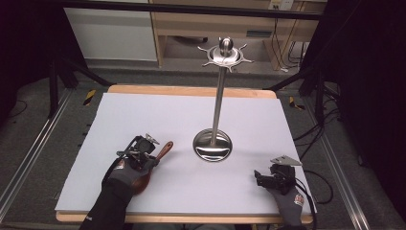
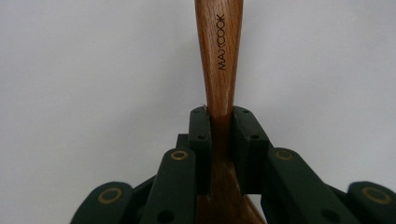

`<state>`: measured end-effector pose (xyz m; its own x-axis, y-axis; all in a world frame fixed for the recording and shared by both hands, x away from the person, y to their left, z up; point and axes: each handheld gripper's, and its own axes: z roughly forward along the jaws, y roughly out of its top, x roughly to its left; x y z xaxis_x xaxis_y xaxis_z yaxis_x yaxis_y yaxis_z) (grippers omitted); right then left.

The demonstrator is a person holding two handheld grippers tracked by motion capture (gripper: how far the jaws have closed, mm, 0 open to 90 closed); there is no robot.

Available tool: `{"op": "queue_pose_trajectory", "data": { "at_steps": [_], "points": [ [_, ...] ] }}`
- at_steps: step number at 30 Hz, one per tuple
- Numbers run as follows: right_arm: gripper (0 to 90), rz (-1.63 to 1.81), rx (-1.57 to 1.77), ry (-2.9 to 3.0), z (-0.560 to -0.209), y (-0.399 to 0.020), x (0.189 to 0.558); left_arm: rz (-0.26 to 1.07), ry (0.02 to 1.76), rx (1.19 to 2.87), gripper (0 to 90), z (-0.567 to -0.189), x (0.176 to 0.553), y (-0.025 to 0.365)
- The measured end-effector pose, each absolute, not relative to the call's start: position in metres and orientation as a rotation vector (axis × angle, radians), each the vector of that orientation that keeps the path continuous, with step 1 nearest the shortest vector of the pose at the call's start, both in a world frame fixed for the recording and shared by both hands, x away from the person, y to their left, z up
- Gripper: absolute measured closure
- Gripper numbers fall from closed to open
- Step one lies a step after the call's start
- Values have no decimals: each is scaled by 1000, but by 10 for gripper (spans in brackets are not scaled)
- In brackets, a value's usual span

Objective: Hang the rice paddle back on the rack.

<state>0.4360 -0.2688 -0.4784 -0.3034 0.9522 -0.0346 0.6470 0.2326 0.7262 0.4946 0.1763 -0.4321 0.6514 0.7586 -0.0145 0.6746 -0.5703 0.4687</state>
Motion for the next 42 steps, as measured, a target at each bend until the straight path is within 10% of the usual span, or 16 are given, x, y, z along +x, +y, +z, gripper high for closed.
{"op": "queue_pose_trajectory", "data": {
  "at_steps": [42],
  "points": [
    [130,866,1459,2018,-475,-270,434,554,986,2005,782,-386,436,224]
  ]
}}
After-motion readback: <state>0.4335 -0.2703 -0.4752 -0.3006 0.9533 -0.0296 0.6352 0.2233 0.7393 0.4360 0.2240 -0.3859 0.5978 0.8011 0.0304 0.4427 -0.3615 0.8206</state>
